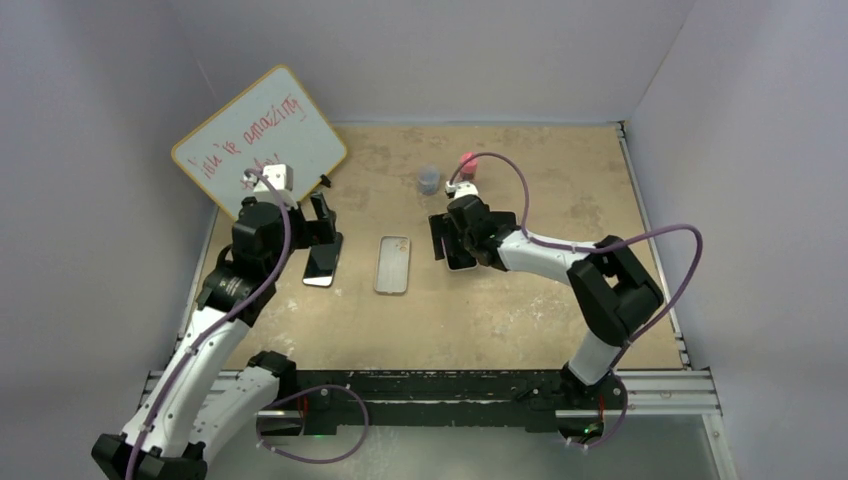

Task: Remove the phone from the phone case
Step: Pick up the phone at the center of the board.

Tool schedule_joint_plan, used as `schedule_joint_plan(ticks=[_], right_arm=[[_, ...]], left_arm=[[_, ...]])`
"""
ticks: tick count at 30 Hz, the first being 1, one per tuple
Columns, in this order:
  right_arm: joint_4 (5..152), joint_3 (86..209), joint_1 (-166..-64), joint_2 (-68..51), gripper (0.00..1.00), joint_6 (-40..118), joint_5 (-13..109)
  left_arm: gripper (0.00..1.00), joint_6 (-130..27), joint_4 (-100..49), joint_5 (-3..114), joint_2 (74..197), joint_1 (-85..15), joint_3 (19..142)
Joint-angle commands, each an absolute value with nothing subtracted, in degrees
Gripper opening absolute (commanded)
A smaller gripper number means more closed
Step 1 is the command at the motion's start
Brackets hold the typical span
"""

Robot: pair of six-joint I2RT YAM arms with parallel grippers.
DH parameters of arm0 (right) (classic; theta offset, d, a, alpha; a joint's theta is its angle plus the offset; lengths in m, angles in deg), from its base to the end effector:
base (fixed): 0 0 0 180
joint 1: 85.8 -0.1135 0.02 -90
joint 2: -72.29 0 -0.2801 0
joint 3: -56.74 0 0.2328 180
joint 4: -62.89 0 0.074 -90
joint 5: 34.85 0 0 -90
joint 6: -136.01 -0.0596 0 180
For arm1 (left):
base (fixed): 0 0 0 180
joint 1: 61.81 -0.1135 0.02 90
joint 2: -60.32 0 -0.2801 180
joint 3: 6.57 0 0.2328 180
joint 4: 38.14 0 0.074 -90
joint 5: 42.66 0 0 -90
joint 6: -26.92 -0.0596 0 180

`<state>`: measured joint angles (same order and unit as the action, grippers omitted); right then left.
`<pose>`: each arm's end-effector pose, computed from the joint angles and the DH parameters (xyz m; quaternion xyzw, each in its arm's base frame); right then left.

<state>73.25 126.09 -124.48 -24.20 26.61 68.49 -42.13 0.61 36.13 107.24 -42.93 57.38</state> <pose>0.2924 0.2165 0.2053 -0.0985 0.8868 0.1222 0.4346 0.1687 -0.0455 0.3372 -0.0697 0.8226 -0.1142 0.5527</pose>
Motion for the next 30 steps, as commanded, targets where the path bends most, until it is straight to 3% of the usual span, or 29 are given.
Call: schedule_joint_plan(ticks=[1, 7, 18, 25, 30], right_arm=[[82.4, 131.9, -124.5, -27.6, 0.99, 27.3, 72.2], [87.1, 136.1, -124.3, -31.0, 0.99, 28.7, 75.7], [89.3, 139.4, -121.9, -36.5, 0.97, 28.6, 68.5], [87.0, 135.7, -120.1, -36.0, 0.84, 28.4, 63.9], [85.2, 131.9, -120.1, -32.6, 0.63, 27.9, 63.1]], left_arm=[[1.00, -50.0, 0.3, 32.3, 102.7, -43.0, 54.0], [1.00, -50.6, -0.3, 35.9, 99.9, -43.0, 51.9], [1.00, -49.8, -0.5, 38.5, 98.5, -43.0, 51.5], [1.00, -49.7, -2.1, 46.3, 98.7, -43.0, 51.0], [1.00, -49.5, -2.9, 49.7, 98.5, -43.0, 50.7]])
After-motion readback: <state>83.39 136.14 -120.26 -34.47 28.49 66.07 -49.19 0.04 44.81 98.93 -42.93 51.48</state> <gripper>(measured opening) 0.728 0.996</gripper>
